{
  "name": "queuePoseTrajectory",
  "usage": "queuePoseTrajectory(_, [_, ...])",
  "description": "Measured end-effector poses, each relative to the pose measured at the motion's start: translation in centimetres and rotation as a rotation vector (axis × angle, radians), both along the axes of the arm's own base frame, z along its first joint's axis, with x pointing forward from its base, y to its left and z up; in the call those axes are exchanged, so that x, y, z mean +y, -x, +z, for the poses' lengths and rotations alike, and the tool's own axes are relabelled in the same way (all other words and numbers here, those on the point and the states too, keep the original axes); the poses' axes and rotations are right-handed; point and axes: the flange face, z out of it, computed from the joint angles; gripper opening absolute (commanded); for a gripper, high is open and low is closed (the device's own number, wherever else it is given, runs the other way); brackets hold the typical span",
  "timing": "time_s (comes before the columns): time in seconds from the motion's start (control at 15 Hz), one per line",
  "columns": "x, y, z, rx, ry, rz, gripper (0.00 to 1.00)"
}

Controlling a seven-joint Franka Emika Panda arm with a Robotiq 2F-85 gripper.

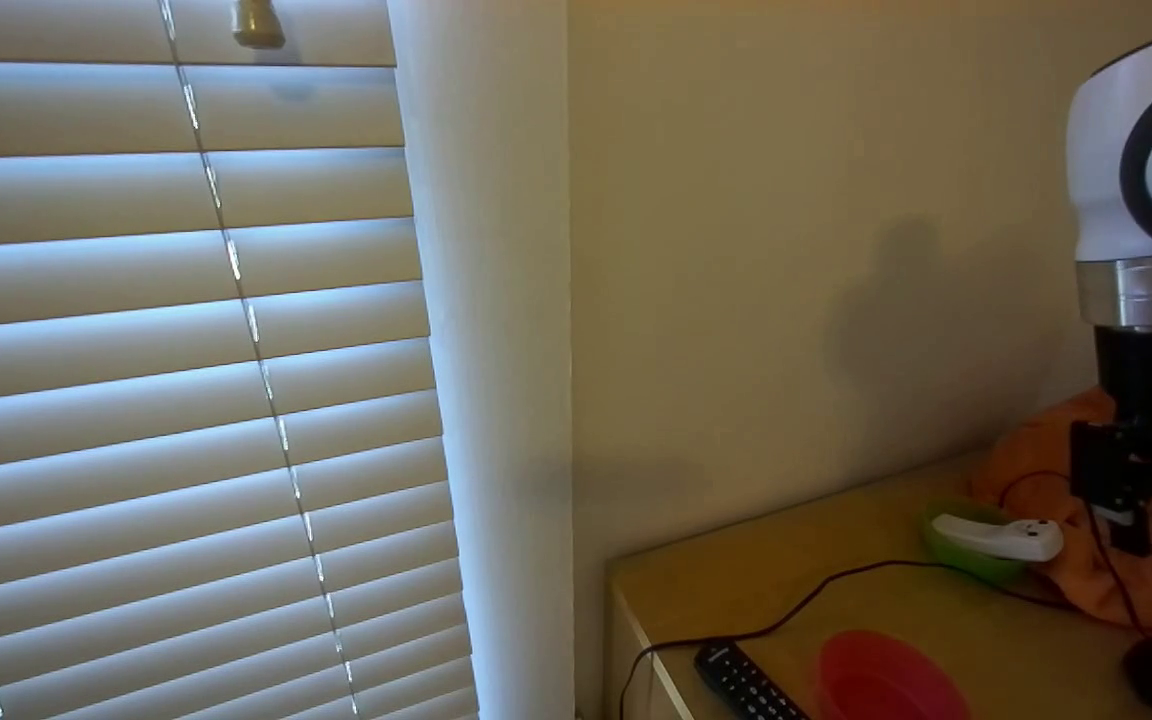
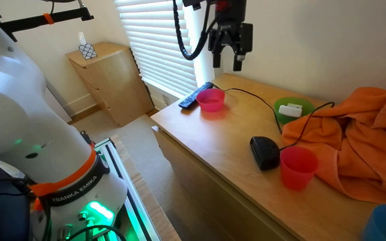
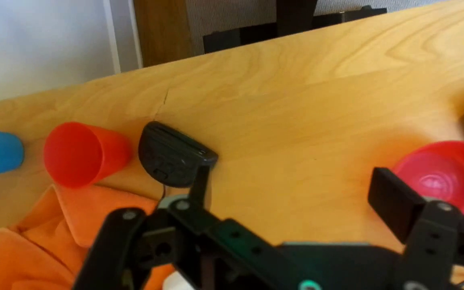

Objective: Put the blue cup in the pink cup

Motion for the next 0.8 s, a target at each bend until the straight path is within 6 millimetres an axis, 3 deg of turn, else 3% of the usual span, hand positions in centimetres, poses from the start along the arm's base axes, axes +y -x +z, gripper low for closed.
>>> queuePoseTrajectory(0.33, [-10.1, -3.7, -2.9, 0.052, -0.04, -0.239, 1.0])
queuePoseTrajectory(0.47, [-11.2, -4.7, -3.4, 0.064, -0.05, -0.263, 1.0])
queuePoseTrajectory(0.8, [-10.6, -5.2, -3.4, 0.065, -0.054, -0.256, 1.0])
